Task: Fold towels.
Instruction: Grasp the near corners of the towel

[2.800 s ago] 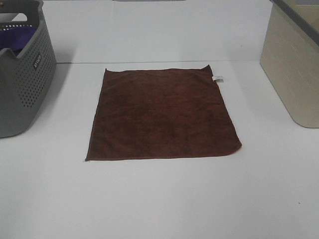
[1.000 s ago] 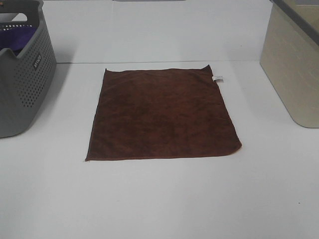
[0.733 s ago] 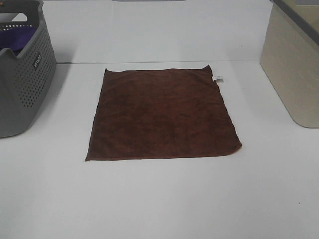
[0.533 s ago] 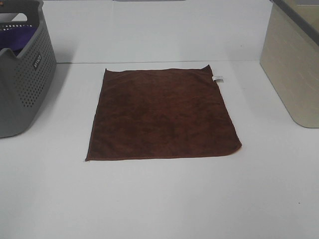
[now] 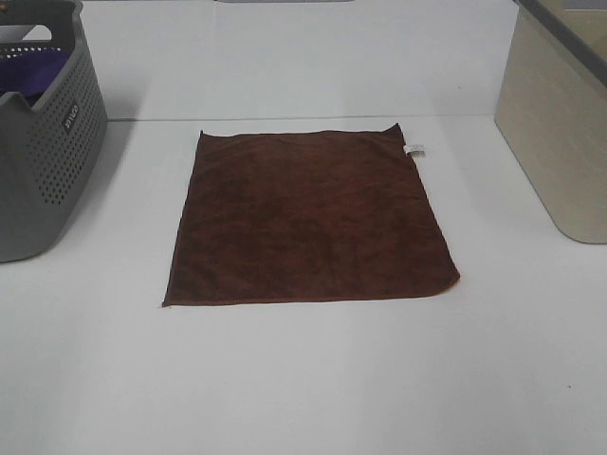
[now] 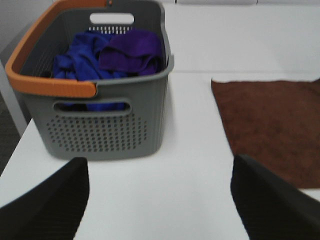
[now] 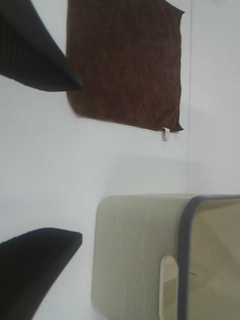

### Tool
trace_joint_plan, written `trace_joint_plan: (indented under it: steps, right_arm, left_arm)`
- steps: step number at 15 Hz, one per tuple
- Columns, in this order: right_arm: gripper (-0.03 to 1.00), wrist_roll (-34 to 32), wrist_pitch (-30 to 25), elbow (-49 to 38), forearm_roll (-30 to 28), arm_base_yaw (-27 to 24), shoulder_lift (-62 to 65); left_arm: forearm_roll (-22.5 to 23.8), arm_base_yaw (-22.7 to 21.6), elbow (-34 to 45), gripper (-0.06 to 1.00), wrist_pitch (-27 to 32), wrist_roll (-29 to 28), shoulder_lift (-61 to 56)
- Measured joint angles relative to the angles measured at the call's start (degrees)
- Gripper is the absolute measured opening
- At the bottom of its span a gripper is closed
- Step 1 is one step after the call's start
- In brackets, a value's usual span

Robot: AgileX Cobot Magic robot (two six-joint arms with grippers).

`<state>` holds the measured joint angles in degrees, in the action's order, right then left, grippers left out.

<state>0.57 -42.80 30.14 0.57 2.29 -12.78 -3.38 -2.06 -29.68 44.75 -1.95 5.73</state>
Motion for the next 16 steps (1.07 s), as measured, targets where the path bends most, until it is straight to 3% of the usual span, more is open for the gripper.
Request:
trace_joint_plan:
  steps: [2,5,9,10,11,16]
  right_arm:
    - [0.74,-2.92,6.82,0.00,-0.06,1.26,-7.96]
    - [0.72,-6.47,6.30,2.81,4.18,1.49,-21.31]
    - [0.72,2.86,-0.74,10.71,14.90,1.49,-38.45]
    - [0.72,9.00,-3.67,14.09,23.20,1.49,-48.19]
    - [0.72,11.52,-4.18,15.36,26.24,1.49,-52.14]
    - [0.72,19.14,-5.27,19.19,35.01,1.49,-68.18]
  left_arm:
    - [-2.52,0.00,0.00,0.73,-9.85,-1.09,7.33]
    - [-9.22,0.00,-1.66,0.73,-14.44,-0.86,22.92]
    - [-20.68,0.00,-6.82,0.73,-11.63,7.73,42.40]
    - [-28.02,0.00,-9.97,0.73,-7.79,13.58,52.77]
    - [-31.51,0.00,-11.57,0.73,-5.96,16.67,58.38]
    - [-46.58,0.00,-17.13,0.73,-2.69,30.14,78.09]
